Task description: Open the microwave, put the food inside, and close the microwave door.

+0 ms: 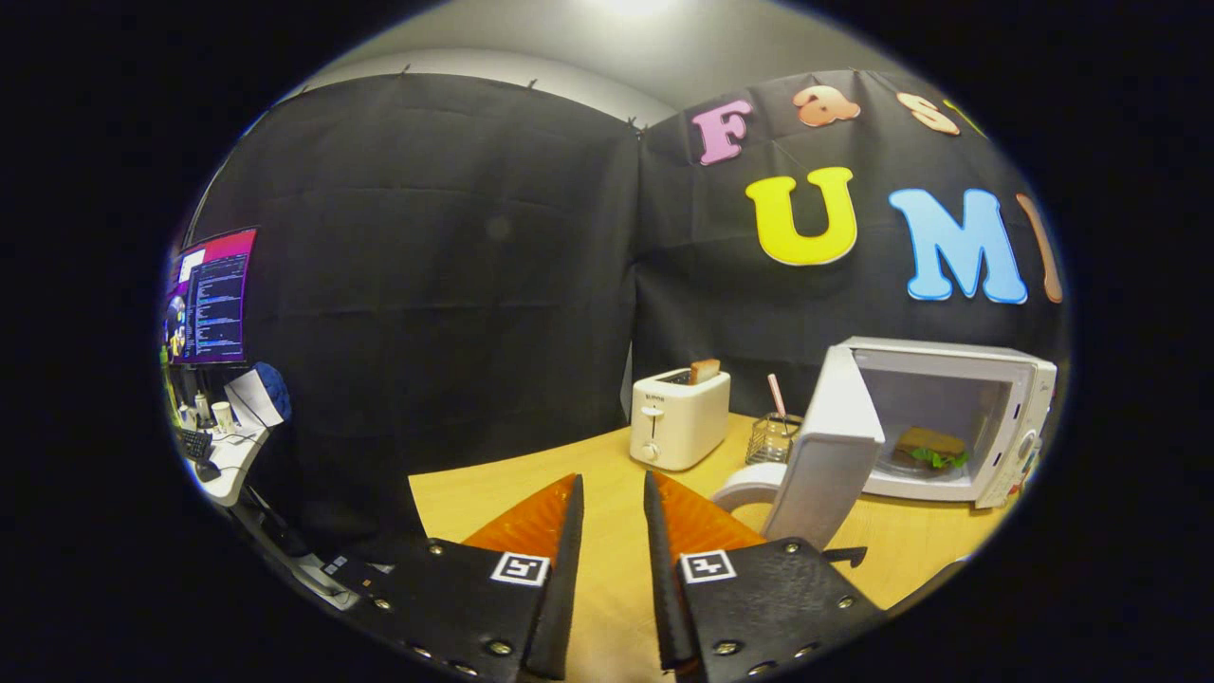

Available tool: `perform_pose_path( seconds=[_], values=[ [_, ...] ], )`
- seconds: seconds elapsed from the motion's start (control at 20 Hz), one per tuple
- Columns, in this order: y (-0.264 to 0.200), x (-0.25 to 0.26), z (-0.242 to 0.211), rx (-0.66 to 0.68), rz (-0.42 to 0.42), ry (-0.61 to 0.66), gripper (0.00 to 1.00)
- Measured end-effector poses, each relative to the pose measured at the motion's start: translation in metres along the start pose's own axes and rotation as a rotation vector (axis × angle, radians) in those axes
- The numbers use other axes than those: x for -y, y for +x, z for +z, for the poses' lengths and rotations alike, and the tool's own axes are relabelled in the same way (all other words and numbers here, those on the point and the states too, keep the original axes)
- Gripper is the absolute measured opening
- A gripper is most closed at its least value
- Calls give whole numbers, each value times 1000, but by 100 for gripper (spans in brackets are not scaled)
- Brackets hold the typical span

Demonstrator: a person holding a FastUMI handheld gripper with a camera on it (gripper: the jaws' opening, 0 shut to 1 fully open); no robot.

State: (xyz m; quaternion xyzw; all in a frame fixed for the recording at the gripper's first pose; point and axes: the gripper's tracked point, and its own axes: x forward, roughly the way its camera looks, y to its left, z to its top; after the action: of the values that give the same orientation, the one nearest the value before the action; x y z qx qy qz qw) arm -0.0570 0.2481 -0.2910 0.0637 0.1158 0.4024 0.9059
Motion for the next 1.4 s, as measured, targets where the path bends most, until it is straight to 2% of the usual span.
perform_pose_path(
  seconds=[0.05,0.15,0.4,0.55,0.9,1.4],
  values=[
    [-1,11,-7,-7,-26,31,30],
    [-2,9,-13,13,-2,83,5],
    [-19,41,-16,28,-157,-78,4],
    [-27,72,-18,20,-242,-58,4],
    [-51,181,-13,7,-475,-55,4],
    [-64,306,-14,-20,-706,-26,4]
  ],
)
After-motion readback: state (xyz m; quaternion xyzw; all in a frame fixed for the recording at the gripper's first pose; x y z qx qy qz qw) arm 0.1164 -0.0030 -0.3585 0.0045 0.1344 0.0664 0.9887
